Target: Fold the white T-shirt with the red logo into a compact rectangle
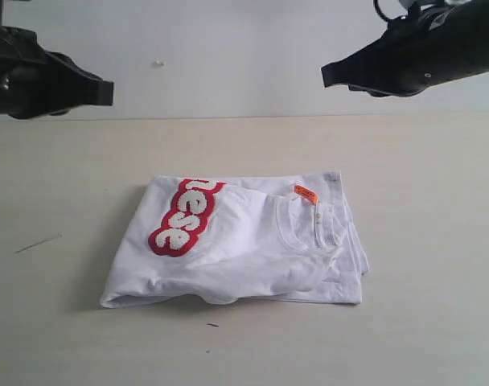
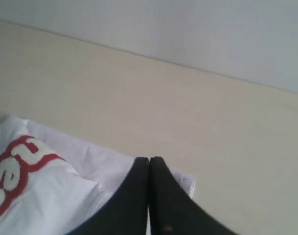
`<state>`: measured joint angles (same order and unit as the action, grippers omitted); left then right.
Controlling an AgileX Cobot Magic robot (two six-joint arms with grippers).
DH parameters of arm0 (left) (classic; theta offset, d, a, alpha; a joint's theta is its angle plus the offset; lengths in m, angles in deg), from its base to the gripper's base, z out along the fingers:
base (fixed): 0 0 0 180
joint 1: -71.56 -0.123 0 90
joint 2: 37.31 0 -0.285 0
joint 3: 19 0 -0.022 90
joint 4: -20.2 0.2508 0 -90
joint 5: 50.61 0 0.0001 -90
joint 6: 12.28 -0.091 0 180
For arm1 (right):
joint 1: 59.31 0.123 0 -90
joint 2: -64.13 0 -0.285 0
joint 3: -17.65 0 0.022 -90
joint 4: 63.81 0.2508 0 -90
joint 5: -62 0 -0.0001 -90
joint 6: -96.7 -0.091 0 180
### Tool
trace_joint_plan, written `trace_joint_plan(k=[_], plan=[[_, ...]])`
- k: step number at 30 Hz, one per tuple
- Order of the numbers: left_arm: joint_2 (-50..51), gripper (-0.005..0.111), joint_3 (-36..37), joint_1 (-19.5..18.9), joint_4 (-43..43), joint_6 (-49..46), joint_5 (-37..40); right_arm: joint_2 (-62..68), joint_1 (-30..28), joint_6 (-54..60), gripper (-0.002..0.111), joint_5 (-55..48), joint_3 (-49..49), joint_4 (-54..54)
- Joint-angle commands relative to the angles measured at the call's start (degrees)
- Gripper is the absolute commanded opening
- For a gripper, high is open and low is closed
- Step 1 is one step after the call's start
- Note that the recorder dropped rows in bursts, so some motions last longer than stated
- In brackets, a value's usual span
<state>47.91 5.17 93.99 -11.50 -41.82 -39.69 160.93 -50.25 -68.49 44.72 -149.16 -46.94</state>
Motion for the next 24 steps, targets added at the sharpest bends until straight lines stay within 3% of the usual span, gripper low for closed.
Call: trace_joint_plan(k=[1, 24], plan=[[-6.7, 0.0, 1.8, -0.2, -0.5, 0.4, -0.8, -5.5, -0.2, 0.1, 0.0, 1.1, 1.7, 0.4], [-36.4, 0.0, 12.5, -0.2, -0.9, 0.3, -6.7, -28.8, -0.2, 0.1, 0.0, 1.6, 6.1, 1.1]])
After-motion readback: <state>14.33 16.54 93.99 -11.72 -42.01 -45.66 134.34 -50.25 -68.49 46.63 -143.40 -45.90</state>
